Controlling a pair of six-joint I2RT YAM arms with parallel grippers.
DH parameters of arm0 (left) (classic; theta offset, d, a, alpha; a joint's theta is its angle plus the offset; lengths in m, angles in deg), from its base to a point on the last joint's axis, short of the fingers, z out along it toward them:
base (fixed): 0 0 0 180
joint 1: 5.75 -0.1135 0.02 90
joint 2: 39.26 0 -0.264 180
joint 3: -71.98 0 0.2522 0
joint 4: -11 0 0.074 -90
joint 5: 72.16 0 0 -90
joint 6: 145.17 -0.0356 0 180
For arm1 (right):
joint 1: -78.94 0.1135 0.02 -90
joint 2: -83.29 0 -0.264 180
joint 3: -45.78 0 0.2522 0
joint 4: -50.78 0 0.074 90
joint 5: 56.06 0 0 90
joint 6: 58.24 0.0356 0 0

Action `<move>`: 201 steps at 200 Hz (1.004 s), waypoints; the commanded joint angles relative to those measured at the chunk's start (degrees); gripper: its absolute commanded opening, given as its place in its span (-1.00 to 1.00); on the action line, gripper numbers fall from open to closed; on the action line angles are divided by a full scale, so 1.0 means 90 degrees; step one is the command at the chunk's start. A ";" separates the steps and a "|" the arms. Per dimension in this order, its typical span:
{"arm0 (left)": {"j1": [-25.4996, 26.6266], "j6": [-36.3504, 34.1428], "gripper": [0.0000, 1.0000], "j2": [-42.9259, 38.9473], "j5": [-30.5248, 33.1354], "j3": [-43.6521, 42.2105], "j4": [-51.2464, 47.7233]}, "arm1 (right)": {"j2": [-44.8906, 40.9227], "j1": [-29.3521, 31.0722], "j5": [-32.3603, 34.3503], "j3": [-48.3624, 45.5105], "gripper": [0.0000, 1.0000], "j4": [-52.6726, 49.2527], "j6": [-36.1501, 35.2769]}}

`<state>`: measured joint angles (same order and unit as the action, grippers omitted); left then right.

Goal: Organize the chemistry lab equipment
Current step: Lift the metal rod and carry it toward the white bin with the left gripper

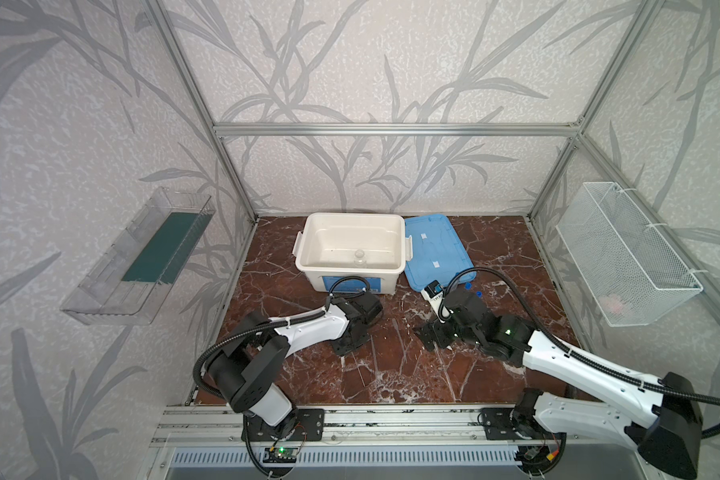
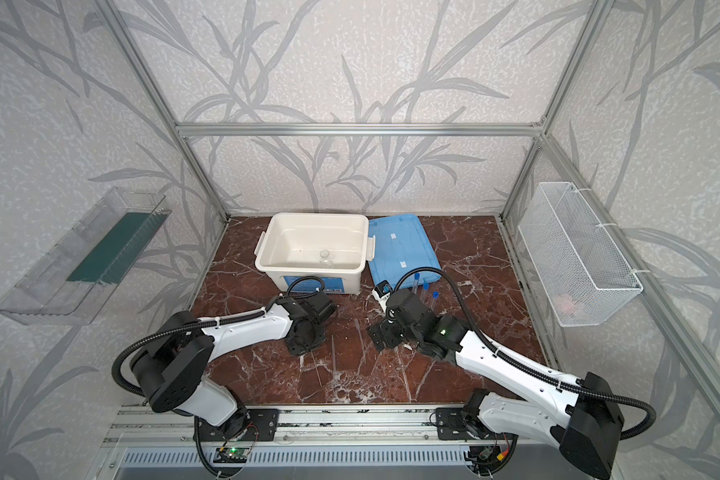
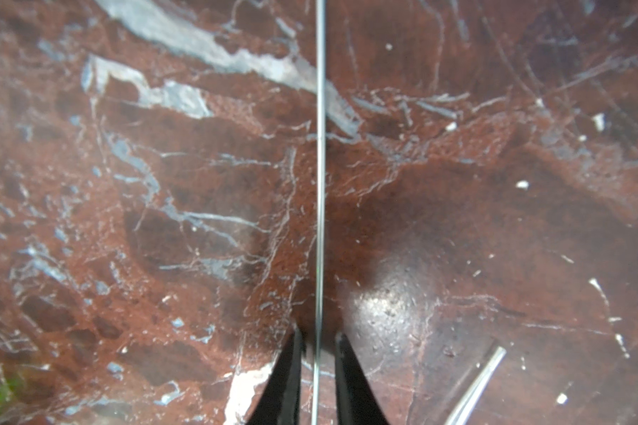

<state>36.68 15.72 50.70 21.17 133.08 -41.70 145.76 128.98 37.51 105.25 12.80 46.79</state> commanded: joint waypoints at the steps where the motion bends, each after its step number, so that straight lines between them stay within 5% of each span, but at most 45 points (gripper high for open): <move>1: 0.0070 0.0219 -0.80 0.0247 -0.0419 -0.0406 -0.0048 | -0.0050 0.0033 0.0023 -0.0028 0.95 0.0077 0.0061; 32: 0.0063 0.0138 -1.00 0.0010 -0.0292 -0.0430 -0.0096 | -0.0077 0.0036 -0.0011 -0.0050 0.95 0.0086 0.0125; 133: -0.0603 -0.0291 -1.00 -0.2402 0.1024 -0.0484 -0.1511 | 0.0232 0.0036 -0.0217 0.0552 0.95 0.0426 -0.0157; 166: -0.1260 -0.0906 -1.00 -0.3387 0.1645 0.0112 -0.2396 | 0.0449 -0.0048 -0.1096 0.0903 0.98 0.0948 -0.0187; 201: -0.1669 -0.2466 -1.00 -0.3625 0.2321 0.1384 -0.3020 | 0.0923 -0.0218 -0.1686 0.1581 0.99 0.1440 -0.0087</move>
<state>23.61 5.34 18.94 34.46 137.93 -61.77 151.97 127.88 27.57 114.72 20.18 46.09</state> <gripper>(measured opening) 0.048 0.996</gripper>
